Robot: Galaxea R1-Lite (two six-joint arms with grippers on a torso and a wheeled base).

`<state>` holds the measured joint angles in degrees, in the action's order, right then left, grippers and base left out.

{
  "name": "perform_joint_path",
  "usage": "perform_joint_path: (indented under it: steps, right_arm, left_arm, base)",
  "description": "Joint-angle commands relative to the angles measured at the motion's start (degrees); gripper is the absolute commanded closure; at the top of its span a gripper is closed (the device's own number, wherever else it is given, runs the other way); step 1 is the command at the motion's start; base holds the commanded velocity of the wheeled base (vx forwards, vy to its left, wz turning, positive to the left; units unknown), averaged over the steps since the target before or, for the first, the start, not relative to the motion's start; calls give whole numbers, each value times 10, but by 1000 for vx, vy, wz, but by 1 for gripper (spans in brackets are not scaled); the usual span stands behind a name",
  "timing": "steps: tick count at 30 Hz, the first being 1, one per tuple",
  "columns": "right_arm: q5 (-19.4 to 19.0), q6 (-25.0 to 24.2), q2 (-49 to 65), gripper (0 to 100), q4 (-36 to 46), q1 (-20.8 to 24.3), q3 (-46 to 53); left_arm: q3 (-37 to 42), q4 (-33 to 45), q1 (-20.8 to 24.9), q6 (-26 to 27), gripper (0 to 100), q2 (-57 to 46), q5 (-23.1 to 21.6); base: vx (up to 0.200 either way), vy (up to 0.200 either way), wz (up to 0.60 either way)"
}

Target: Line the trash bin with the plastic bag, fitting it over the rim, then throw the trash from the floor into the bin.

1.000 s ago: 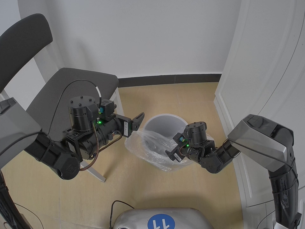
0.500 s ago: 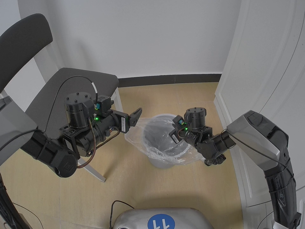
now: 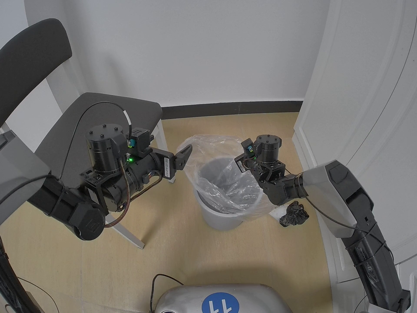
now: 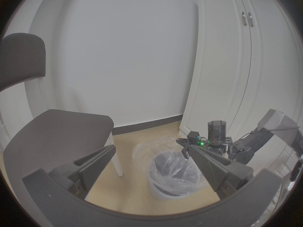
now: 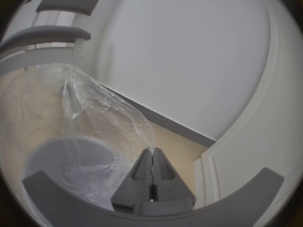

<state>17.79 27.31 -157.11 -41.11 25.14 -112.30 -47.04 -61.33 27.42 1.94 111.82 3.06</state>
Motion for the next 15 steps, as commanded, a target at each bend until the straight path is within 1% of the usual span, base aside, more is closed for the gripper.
perform_joint_path:
  steps: [1,4,7,9,12,13,15]
  right_arm:
    - [8,1,-57,100,-20,-11,-23]
    - [8,1,-62,100,-53,-12,-23]
    - [16,4,-62,100,-110,-12,-23]
    - [30,5,-61,100,-122,-12,-23]
    - [35,6,-62,100,-122,-17,-23]
    - [34,6,-64,0,-123,-19,-23]
    - [34,8,-65,0,-124,-20,-23]
  left_arm:
    - [-4,0,-1,-1,0,5,0]
    - [-5,-1,-1,-1,0,5,0]
    - [-6,-1,-1,-1,0,6,0]
    - [-6,-1,-1,-1,0,6,0]
    - [-7,-1,-1,-1,0,6,1]
    - [-7,-1,-1,-1,0,7,1]
    - [-7,-1,-1,-1,0,7,1]
  base:
    - [0,0,0]
    - [0,0,0]
    - [0,0,0]
    - [0,0,0]
    - [0,0,0]
    - [0,0,0]
    - [0,0,0]
